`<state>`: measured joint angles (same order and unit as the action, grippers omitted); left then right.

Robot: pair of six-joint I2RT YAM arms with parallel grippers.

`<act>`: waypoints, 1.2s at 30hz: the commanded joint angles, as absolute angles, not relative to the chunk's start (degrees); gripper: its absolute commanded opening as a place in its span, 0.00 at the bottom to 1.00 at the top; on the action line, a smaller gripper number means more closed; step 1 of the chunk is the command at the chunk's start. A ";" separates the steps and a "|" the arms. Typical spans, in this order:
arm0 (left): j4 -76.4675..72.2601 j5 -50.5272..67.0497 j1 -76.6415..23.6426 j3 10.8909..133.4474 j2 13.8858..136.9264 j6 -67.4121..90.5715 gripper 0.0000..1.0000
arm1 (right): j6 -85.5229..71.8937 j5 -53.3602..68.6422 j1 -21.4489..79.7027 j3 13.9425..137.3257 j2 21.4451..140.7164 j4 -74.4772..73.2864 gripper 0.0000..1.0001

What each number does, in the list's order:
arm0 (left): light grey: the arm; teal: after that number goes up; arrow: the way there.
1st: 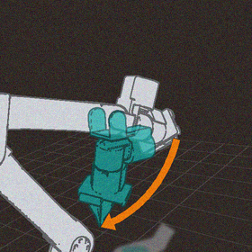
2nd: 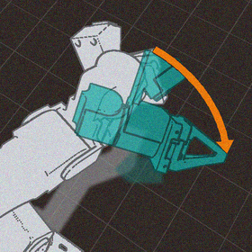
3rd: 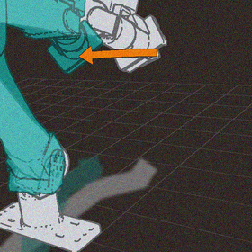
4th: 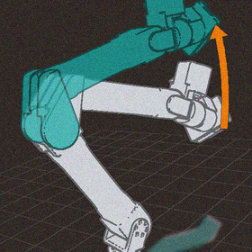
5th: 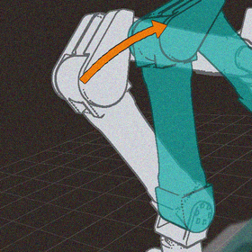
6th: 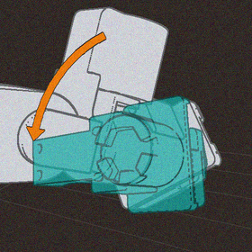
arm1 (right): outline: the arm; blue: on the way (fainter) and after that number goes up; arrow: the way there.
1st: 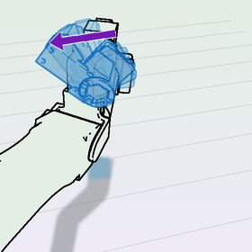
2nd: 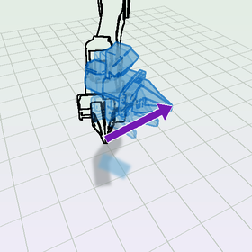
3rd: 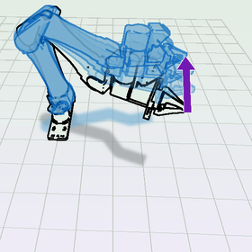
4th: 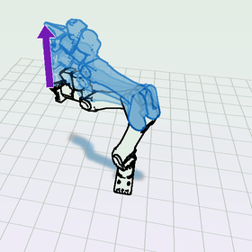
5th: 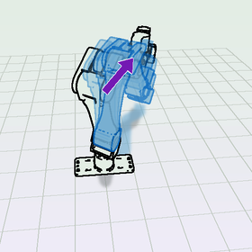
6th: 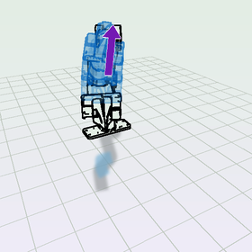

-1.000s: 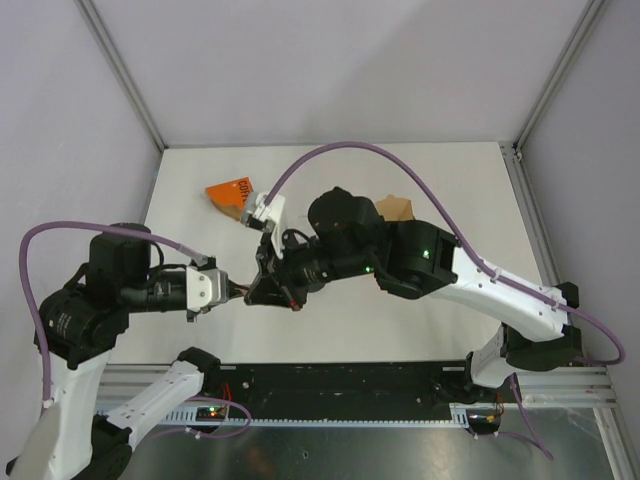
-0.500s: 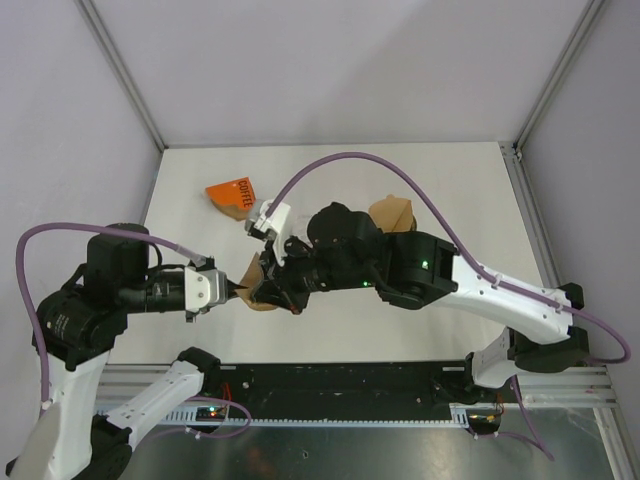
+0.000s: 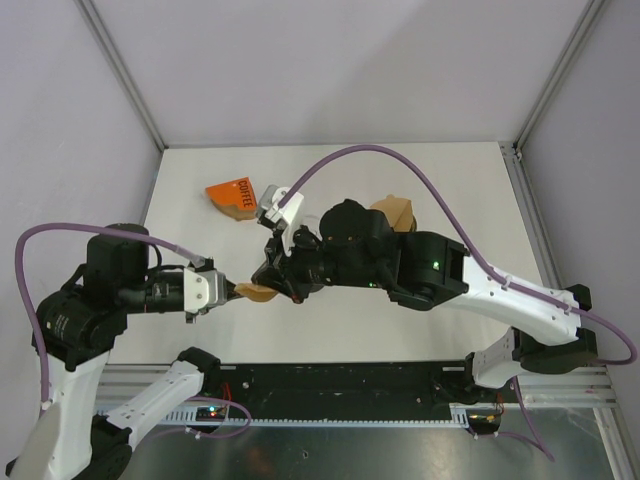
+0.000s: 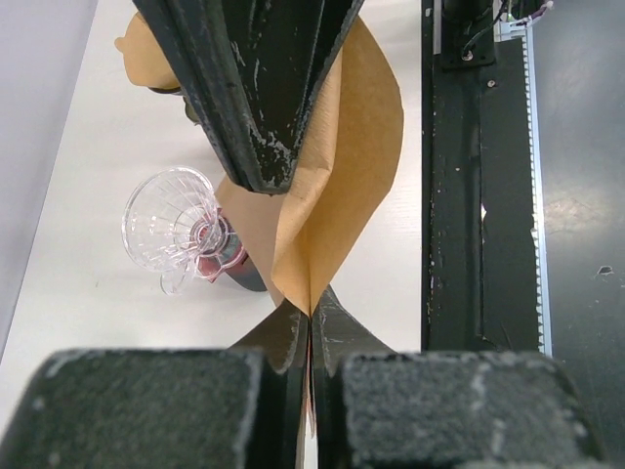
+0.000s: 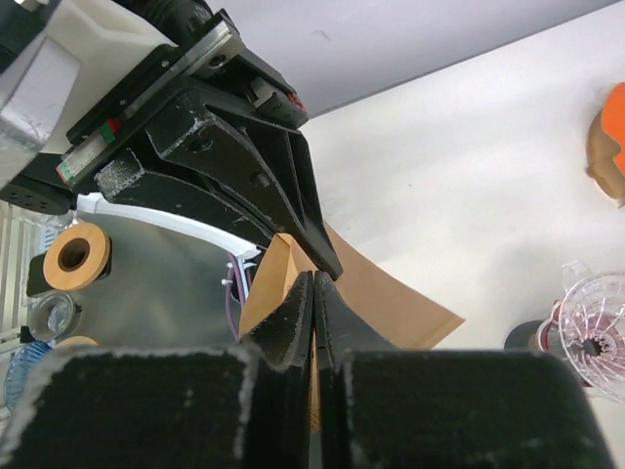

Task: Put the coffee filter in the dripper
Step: Place the coffee filter in the coffee dripper.

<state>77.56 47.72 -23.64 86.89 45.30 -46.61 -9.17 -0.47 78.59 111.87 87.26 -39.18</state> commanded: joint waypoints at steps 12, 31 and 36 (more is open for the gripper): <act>80.20 47.58 -23.75 89.75 45.01 -47.78 0.42 | -7.97 -5.51 79.45 107.07 82.37 -32.68 0.00; 78.32 56.08 -23.86 97.77 48.06 -51.34 0.64 | -9.59 -9.55 80.03 101.73 79.09 -25.26 0.00; 76.29 54.72 -23.91 96.30 48.31 -50.71 0.65 | -9.60 -9.36 80.42 101.55 78.89 -24.24 0.00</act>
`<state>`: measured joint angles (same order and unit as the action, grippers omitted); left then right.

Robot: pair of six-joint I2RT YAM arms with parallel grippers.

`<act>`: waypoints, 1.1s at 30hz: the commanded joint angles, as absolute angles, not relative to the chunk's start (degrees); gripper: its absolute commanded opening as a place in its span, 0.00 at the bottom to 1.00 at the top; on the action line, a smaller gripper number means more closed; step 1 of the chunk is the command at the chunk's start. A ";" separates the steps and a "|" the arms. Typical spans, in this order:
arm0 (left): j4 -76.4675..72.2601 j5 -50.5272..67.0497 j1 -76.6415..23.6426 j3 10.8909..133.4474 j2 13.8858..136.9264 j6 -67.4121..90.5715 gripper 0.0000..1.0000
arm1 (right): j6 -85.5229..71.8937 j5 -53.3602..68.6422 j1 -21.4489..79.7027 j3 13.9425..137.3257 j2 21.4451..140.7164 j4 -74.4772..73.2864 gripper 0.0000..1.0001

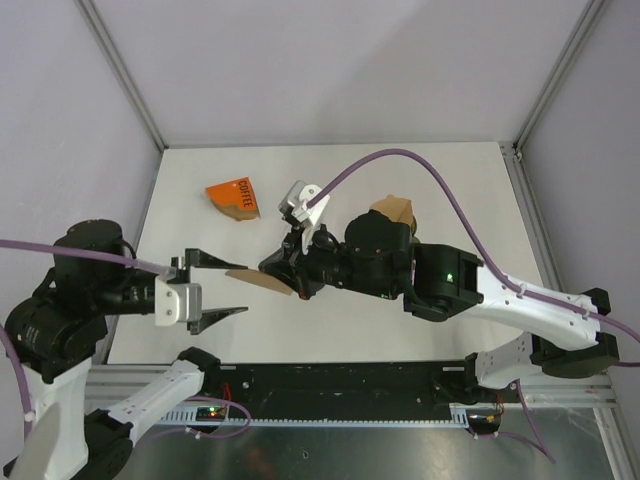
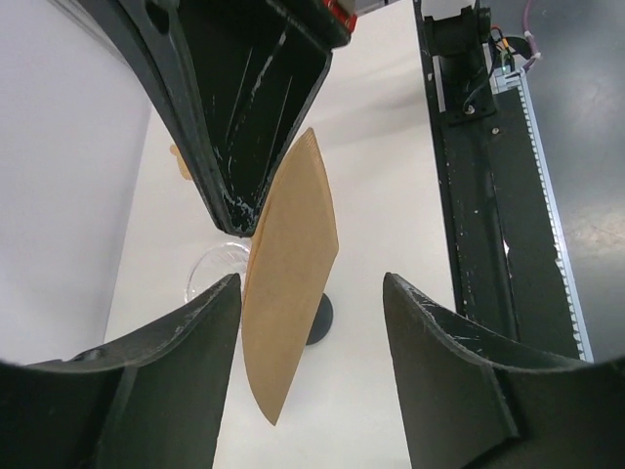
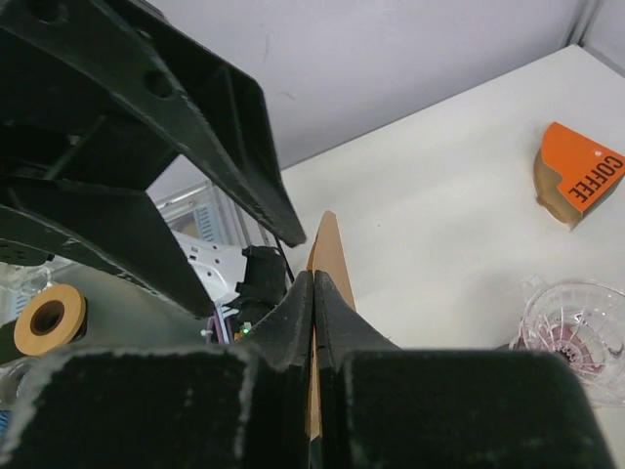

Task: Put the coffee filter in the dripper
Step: Place the coffee filter in the coffee dripper.

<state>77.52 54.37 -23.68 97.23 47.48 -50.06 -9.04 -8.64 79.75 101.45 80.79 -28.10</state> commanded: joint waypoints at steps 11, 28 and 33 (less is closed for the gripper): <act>75.81 58.97 -24.07 95.14 48.15 -50.19 0.58 | -9.35 -9.99 80.51 101.95 79.33 -24.14 0.00; 77.32 60.62 -24.30 95.88 48.03 -51.39 0.57 | -9.42 -10.06 80.25 103.06 80.68 -24.26 0.00; 77.43 58.75 -24.47 96.75 48.21 -51.46 0.57 | -9.48 -9.68 80.26 103.17 81.01 -24.15 0.00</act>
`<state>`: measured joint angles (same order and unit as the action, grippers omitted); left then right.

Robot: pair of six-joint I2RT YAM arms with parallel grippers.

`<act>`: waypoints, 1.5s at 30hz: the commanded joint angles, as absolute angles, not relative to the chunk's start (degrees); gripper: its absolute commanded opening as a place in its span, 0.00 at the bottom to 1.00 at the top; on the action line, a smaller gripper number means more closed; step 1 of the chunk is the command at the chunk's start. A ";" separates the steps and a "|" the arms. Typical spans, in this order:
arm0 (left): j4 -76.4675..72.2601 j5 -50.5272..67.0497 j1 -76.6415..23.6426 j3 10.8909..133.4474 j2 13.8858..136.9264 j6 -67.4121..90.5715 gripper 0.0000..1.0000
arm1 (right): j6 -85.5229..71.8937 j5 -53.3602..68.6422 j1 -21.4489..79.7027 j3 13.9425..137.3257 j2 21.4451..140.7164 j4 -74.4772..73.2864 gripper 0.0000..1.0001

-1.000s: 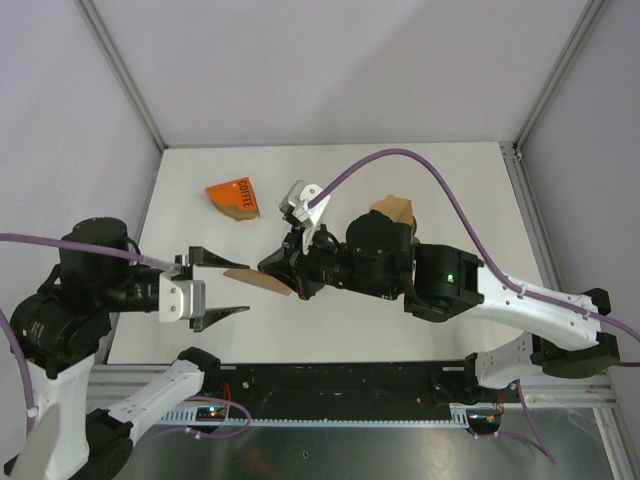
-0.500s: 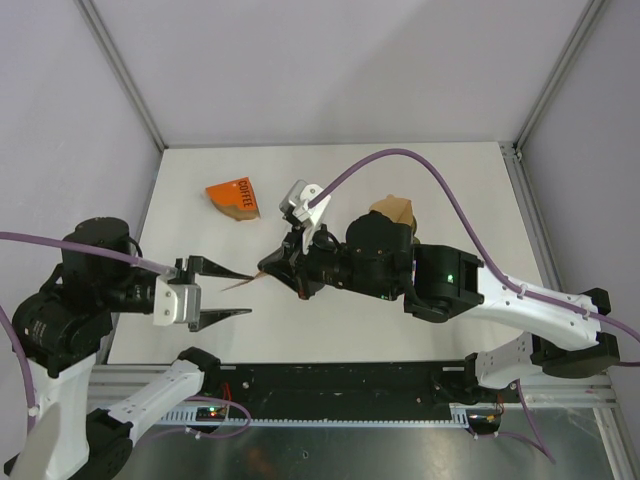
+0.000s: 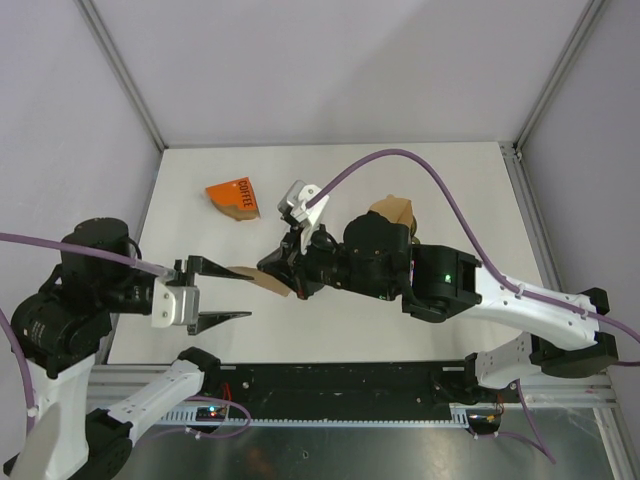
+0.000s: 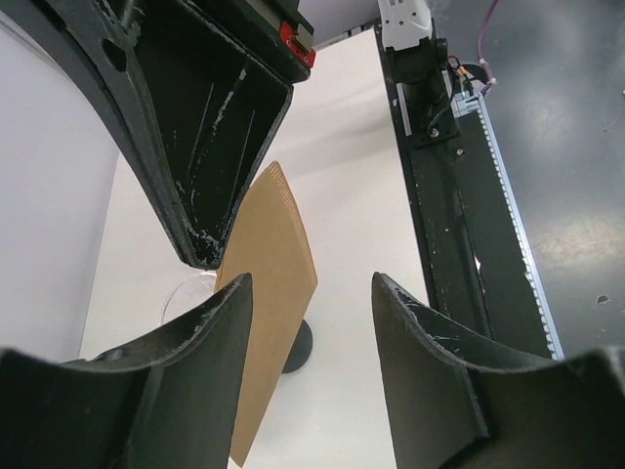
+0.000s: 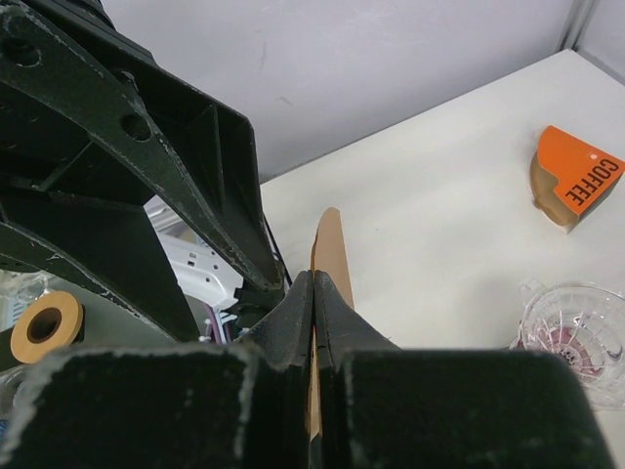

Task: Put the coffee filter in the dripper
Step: Place the coffee filter in the coffee dripper.

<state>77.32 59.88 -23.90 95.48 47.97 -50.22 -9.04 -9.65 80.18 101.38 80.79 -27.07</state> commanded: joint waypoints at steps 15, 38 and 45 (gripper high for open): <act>77.39 57.80 -25.09 95.35 48.12 -52.72 0.54 | -9.67 -8.57 80.23 103.45 81.53 -24.08 0.00; 78.49 54.46 -25.49 99.69 48.37 -53.06 0.58 | -9.91 -8.36 79.81 103.19 81.35 -24.18 0.00; 78.57 54.10 -25.49 97.37 48.49 -54.13 0.59 | -9.93 -7.96 79.86 103.10 81.39 -24.01 0.00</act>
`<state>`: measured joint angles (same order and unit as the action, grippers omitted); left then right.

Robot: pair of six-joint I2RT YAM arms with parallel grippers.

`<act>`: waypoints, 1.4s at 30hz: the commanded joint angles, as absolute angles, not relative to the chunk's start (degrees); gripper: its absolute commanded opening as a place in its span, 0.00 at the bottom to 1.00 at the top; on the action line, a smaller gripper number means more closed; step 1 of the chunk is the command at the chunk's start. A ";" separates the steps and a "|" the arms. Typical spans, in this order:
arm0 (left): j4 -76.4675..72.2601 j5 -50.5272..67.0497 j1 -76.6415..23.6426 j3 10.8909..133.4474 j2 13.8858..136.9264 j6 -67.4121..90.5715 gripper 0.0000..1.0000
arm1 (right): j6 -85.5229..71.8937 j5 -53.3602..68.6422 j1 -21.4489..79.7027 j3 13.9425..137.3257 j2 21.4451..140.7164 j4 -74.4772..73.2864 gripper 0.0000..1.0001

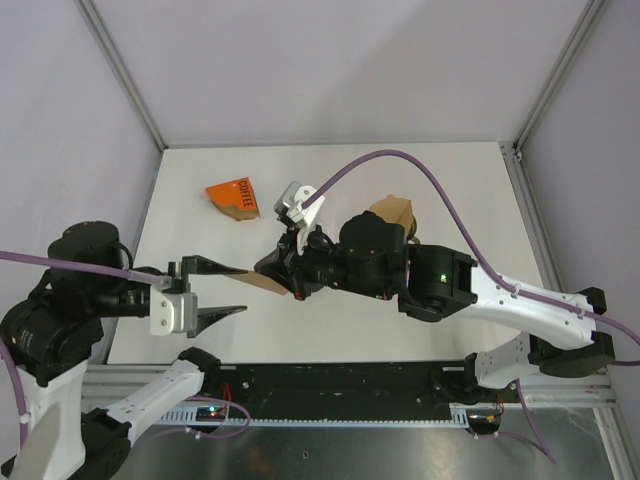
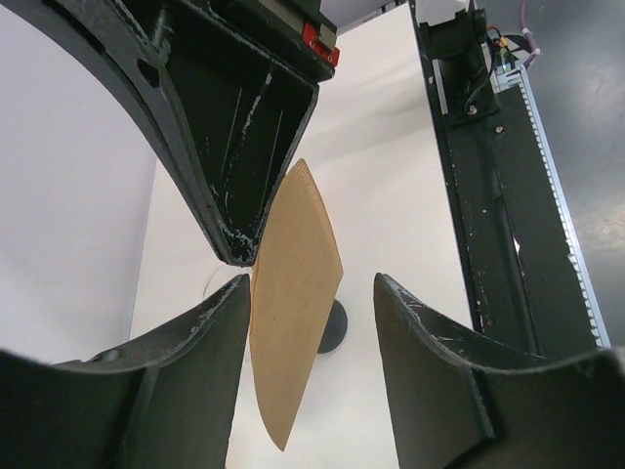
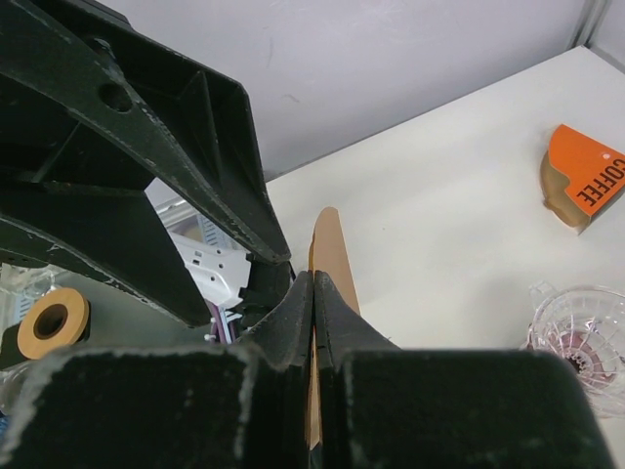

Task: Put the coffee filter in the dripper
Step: Place the coffee filter in the coffee dripper.

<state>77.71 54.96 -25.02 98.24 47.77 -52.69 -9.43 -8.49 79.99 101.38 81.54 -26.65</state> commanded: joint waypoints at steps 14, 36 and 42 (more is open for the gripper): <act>78.27 55.72 -25.75 94.17 48.23 -54.95 0.54 | -10.05 -8.24 79.97 103.17 81.24 -24.06 0.00; 78.58 57.72 -26.02 94.40 47.85 -54.14 0.47 | -10.59 -8.39 79.61 103.71 81.98 -24.19 0.00; 78.68 58.66 -26.01 95.55 48.05 -53.69 0.47 | -10.46 -8.84 79.54 103.71 82.02 -24.26 0.00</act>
